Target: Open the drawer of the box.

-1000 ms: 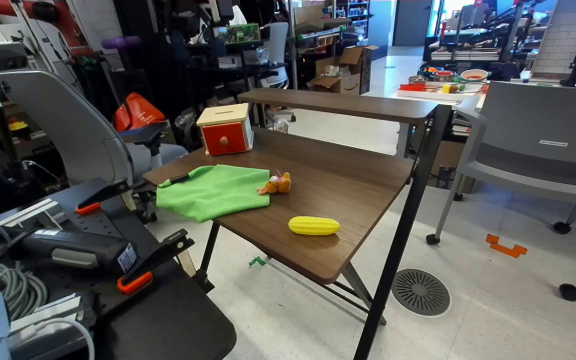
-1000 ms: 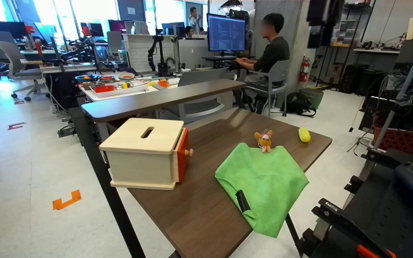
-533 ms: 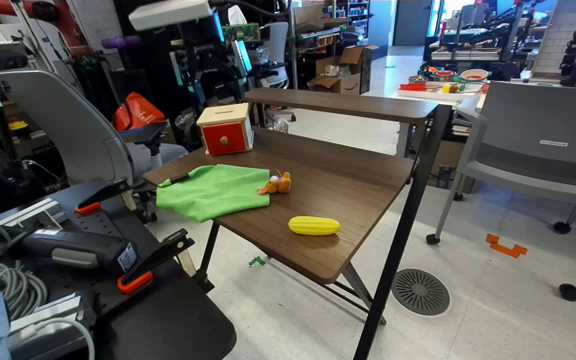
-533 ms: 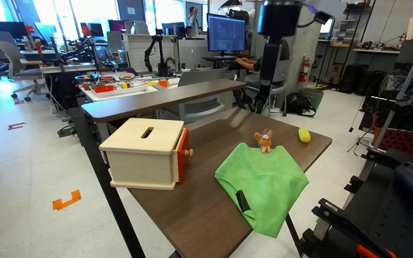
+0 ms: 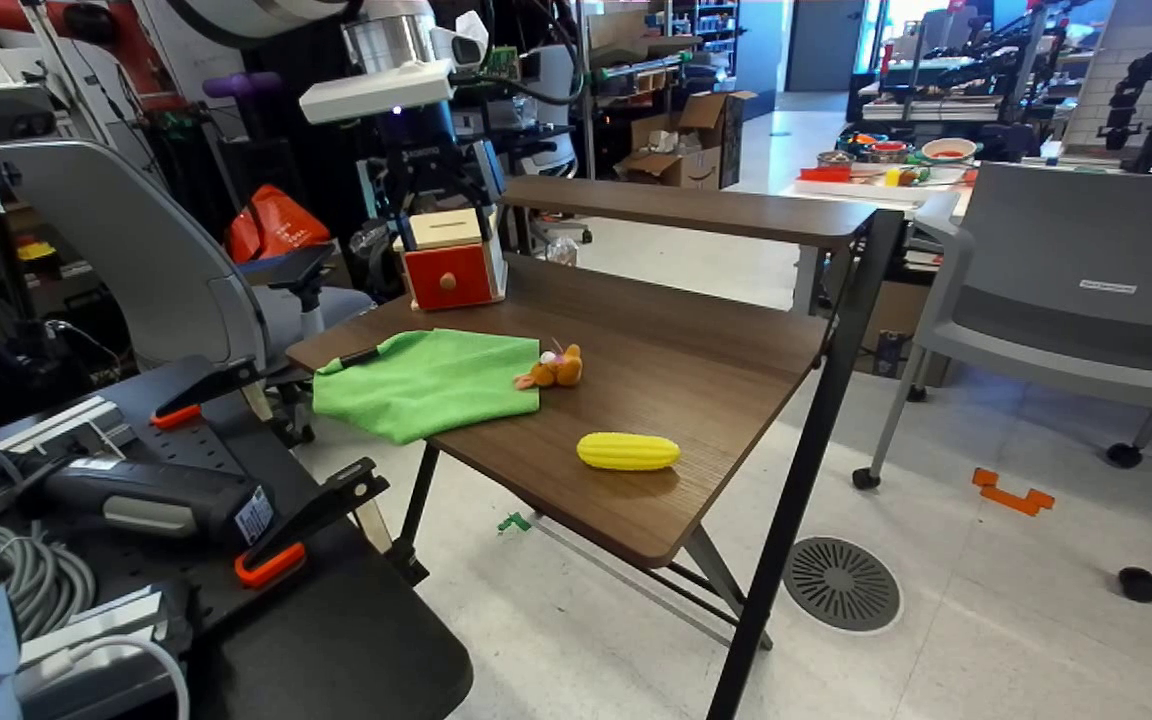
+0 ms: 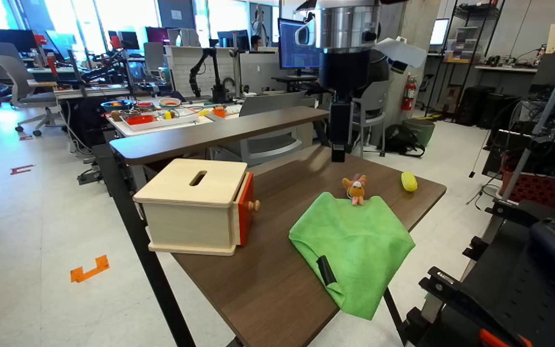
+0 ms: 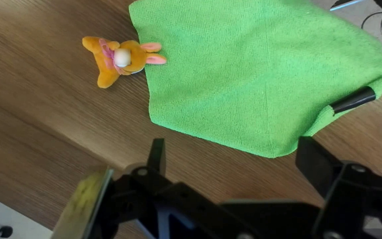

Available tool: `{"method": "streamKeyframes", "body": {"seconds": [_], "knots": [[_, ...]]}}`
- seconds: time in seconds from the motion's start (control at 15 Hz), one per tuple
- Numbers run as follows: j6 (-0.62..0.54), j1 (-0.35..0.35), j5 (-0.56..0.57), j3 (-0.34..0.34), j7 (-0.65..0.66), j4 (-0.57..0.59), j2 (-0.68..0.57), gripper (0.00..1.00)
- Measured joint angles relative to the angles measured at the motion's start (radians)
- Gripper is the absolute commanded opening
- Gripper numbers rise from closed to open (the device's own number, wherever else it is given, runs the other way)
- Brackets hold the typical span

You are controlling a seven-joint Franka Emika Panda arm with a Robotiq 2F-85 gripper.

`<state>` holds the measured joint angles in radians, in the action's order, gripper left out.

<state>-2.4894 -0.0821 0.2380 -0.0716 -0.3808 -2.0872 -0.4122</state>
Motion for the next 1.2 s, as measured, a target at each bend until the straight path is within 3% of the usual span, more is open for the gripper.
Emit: {"method": "streamKeyframes", "body": {"seconds": [0.33,0.67,1.2], "knots": [[0.012,0.002,-0.002,-0.004,-0.008,-0.002,-0.005,1.0],[0.017,0.006,-0.039,-0.066,-0.055,0.006,-0.074,1.0],[-0.02,0.005,-0.071,-0.09,-0.05,0.158,-0.25,1.0]]}}
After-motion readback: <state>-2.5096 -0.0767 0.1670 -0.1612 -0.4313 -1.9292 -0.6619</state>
